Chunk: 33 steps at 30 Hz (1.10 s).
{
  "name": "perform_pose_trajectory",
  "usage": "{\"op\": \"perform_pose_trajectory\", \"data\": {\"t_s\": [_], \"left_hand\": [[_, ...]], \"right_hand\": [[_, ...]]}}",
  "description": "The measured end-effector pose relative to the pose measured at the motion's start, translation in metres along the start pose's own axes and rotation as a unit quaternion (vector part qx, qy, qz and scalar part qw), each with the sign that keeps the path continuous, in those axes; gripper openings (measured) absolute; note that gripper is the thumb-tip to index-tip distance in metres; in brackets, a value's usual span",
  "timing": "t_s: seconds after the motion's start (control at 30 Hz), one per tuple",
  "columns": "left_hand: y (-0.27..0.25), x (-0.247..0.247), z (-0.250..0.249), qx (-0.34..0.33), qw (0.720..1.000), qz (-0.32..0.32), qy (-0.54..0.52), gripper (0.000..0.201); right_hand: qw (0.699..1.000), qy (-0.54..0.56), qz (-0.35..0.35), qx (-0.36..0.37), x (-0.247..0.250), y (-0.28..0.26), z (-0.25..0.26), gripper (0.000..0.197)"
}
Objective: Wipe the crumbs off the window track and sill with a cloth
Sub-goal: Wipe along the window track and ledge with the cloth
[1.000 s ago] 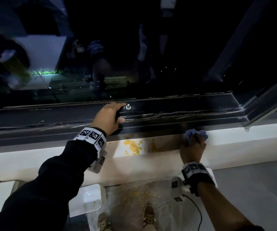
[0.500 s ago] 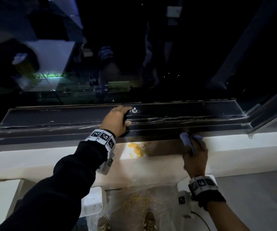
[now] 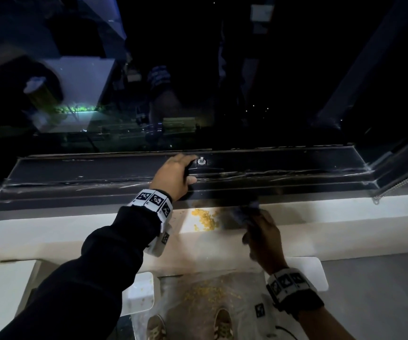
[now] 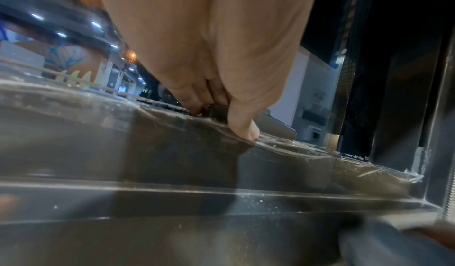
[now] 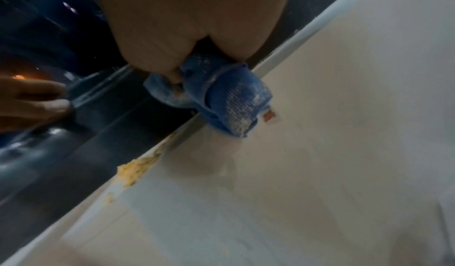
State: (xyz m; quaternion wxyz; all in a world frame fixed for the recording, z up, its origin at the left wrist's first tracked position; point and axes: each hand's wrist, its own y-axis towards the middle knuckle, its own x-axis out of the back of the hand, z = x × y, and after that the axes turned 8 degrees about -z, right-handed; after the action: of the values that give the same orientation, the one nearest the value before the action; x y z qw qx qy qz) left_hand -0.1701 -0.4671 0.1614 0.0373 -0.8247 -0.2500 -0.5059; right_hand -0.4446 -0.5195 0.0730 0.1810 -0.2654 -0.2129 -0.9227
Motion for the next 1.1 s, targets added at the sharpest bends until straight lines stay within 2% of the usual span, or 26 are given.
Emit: {"op": "perform_pose_trajectory", "data": {"t_s": [0.1,0.17,0.23,0.3,0.33,0.37,0.43,0.5,0.57,0.67,0.73,0.77,0.83,0.9,1.03,1.1], "left_hand": [[0.000,0.001,-0.002,-0.002,1.000,-0.004,-0.001,0.059],[0.002,0.001,-0.002,-0.003,1.000,-0.007,-0.004,0.059],[0.002,0.001,-0.001,-0.003,1.000,-0.009,-0.005,0.059],[0.002,-0.001,0.000,-0.004,1.000,-0.008,-0.005,0.059],[0.002,-0.002,0.000,-0.004,1.000,-0.006,-0.006,0.059],[0.002,-0.002,0.000,-0.003,1.000,-0.006,-0.006,0.059],[0.002,-0.002,0.001,-0.003,1.000,-0.006,-0.006,0.060],[0.003,-0.002,0.001,-0.007,1.000,-0.005,-0.005,0.060],[0.005,-0.002,0.001,-0.006,1.000,-0.002,-0.009,0.060],[0.004,-0.002,0.002,-0.001,1.000,-0.006,-0.013,0.060],[0.002,-0.002,0.002,-0.004,1.000,-0.009,-0.011,0.059],[0.002,-0.001,0.002,-0.004,1.000,-0.008,-0.011,0.059],[0.001,-0.001,0.002,-0.002,1.000,-0.008,-0.011,0.059],[0.001,-0.001,0.001,-0.005,1.000,-0.009,-0.013,0.059],[0.002,-0.002,0.002,-0.007,1.000,-0.011,-0.018,0.059],[0.003,-0.003,0.003,-0.008,1.000,-0.013,-0.020,0.059]], "right_hand": [[0.997,-0.070,-0.033,0.012,-0.013,0.010,-0.016,0.032],[0.998,-0.040,-0.022,0.046,-0.018,0.004,-0.006,0.031],[0.996,-0.007,0.013,0.088,-0.012,-0.006,0.007,0.029],[0.994,0.014,0.074,0.076,-0.002,-0.005,0.018,0.034],[0.994,0.007,0.072,0.085,-0.002,-0.002,0.013,0.034],[0.996,0.007,0.058,0.063,-0.003,0.004,0.011,0.031],[0.999,0.005,0.012,0.052,-0.011,0.015,0.013,0.027],[0.996,0.027,0.004,0.081,-0.023,0.020,0.022,0.029],[0.994,0.047,0.023,0.092,-0.034,0.014,0.027,0.029],[0.992,0.065,0.083,0.073,-0.024,0.001,0.032,0.033],[0.982,0.096,0.158,0.041,-0.008,0.000,0.043,0.023],[0.980,0.105,0.168,0.029,-0.004,0.002,0.047,0.019],[0.980,0.142,0.137,0.011,-0.007,0.011,0.050,0.026],[0.987,0.130,0.083,0.052,-0.018,0.020,0.050,0.040],[0.988,0.049,0.103,0.102,-0.056,0.012,0.039,0.039],[0.988,0.031,0.093,0.117,-0.055,0.000,0.040,0.038]]}}
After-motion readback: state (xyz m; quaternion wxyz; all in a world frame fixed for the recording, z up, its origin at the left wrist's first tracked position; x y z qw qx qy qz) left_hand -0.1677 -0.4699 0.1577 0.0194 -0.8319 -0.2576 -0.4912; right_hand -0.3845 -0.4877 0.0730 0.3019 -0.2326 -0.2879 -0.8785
